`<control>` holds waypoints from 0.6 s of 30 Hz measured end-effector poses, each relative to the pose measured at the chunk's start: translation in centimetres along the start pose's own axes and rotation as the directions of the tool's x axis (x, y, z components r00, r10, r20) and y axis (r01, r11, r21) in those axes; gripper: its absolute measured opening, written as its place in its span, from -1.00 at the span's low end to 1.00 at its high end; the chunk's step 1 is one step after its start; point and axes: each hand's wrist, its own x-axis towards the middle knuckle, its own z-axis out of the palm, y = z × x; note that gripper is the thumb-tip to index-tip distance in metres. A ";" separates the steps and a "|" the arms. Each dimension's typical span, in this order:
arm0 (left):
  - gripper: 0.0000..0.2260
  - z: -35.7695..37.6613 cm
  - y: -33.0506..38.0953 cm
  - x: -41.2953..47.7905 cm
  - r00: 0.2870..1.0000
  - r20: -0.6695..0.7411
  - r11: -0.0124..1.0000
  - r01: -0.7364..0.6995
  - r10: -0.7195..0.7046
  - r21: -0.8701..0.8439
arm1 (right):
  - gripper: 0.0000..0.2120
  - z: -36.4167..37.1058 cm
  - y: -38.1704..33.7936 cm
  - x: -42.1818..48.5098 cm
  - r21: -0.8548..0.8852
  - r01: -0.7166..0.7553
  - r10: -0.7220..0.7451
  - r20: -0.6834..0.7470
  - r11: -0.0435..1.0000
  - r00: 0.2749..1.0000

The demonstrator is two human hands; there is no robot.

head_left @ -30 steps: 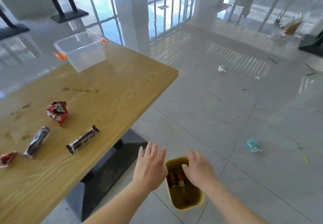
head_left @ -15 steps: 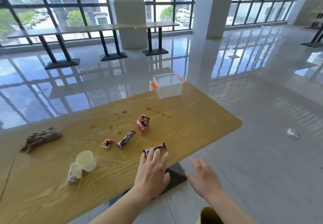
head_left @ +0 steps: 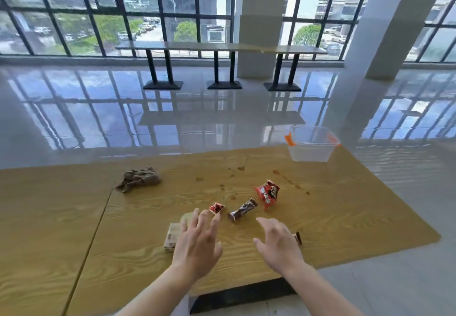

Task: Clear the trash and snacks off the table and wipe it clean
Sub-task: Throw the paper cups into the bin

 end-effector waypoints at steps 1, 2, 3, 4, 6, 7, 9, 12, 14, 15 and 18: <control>-0.36 0.2 -1.4 0.2 1.000 -0.005 1.000 0.016 -0.016 -0.007 | -0.45 0.6 -1.1 1.0 -0.001 0.014 -0.014 0.012 1.000 1.000; -0.36 0.4 -2.7 0.5 1.000 -0.007 0.999 0.029 -0.029 -0.013 | -0.45 1.1 -2.2 1.9 0.000 0.025 -0.025 0.023 1.000 0.999; -0.37 0.6 -4.0 0.8 0.999 -0.009 0.999 0.039 -0.039 -0.017 | -0.45 1.7 -3.3 2.9 0.001 0.034 -0.034 0.031 0.999 0.999; -0.37 0.7 -5.2 1.0 0.999 -0.009 0.999 0.049 -0.049 -0.018 | -0.45 2.3 -4.3 3.8 0.002 0.042 -0.042 0.040 0.999 0.998; -0.39 1.1 -7.3 1.5 0.998 0.000 0.997 0.069 -0.069 -0.023 | -0.45 3.5 -6.2 5.3 0.009 0.056 -0.056 0.064 0.998 0.996; -0.38 1.4 -8.2 1.7 0.997 0.007 0.997 0.073 -0.073 -0.030 | -0.44 4.1 -7.0 6.0 0.010 0.062 -0.063 0.080 0.998 0.995; -0.36 2.0 -9.9 2.1 0.998 0.018 0.997 0.067 -0.066 -0.043 | -0.42 5.3 -8.4 7.3 0.009 0.077 -0.078 0.119 0.997 0.990; -0.35 3.4 -12.0 2.3 0.993 0.044 0.991 0.110 -0.107 -0.078 | -0.34 7.2 -10.2 8.9 0.009 0.099 -0.099 0.199 0.995 0.975; -0.37 4.5 -13.0 2.2 0.983 0.078 0.977 0.173 -0.163 -0.129 | -0.28 8.6 -11.0 9.8 0.013 0.125 -0.124 0.258 0.992 0.958; -0.36 5.0 -13.2 2.1 0.976 0.106 0.967 0.204 -0.189 -0.153 | -0.25 9.2 -11.4 10.3 0.012 0.146 -0.143 0.286 0.989 0.947; -0.34 6.1 -13.3 2.3 0.955 0.175 0.941 0.273 -0.240 -0.200 | -0.17 11.3 -12.2 11.5 0.001 0.194 -0.181 0.368 0.981 0.912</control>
